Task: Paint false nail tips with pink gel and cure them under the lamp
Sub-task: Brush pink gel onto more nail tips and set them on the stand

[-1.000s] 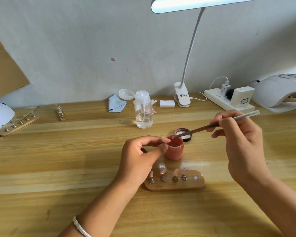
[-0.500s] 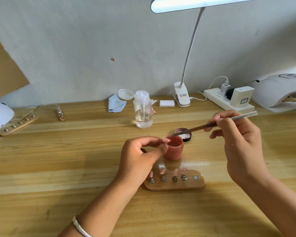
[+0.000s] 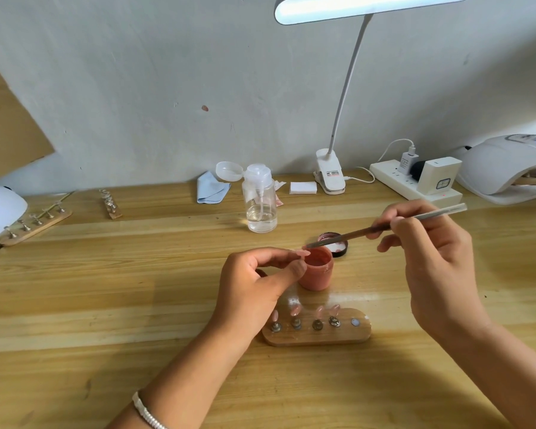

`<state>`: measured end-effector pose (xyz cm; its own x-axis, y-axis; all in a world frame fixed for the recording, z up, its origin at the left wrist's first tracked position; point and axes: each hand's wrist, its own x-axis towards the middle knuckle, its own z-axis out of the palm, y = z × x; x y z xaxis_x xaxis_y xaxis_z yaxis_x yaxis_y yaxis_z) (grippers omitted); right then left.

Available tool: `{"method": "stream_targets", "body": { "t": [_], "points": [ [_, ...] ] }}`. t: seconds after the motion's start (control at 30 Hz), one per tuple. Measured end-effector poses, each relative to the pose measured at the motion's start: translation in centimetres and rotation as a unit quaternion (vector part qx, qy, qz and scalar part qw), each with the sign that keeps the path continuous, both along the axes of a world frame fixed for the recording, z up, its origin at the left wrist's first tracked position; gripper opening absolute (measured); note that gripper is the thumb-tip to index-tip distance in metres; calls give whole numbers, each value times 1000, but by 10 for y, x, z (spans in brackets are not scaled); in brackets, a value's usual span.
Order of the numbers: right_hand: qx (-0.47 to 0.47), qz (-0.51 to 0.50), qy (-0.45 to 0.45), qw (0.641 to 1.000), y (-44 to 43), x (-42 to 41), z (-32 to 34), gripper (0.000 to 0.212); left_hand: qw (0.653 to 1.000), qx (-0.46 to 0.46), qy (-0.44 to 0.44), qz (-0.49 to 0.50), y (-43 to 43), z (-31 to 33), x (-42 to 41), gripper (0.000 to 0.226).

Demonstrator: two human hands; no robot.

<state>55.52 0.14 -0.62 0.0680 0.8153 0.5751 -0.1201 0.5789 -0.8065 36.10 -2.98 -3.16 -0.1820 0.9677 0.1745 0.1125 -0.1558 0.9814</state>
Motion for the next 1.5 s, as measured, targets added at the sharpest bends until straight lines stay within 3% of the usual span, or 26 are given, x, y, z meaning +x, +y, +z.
{"method": "stream_targets", "body": {
  "t": [0.1, 0.3, 0.53, 0.8, 1.0, 1.23, 1.5],
  "points": [
    [7, 13, -23, 1000, -2, -3, -1, 15, 1000, 3, 1, 7, 1, -1, -1, 13],
    [-13, -38, 13, 999, 3, 4, 2, 14, 1000, -10, -4, 0, -1, -1, 0, 14],
    [8, 16, -22, 1000, -1, -3, -1, 17, 1000, -7, 11, 10, 0, -1, 0, 11],
    [-25, -20, 17, 999, 3, 4, 1, 14, 1000, -3, 6, -1, 0, -2, 0, 10],
    [-10, 32, -16, 999, -2, -3, 0, 15, 1000, 13, 28, 2, 0, 0, -1, 11],
    [-49, -20, 25, 998, 4, 3, 2, 26, 1000, 22, 19, 2, -1, 0, -1, 10],
    [-52, 30, 2, 998, 1, -1, 2, 28, 999, 34, 20, 10, -1, 1, -1, 14]
  ]
}}
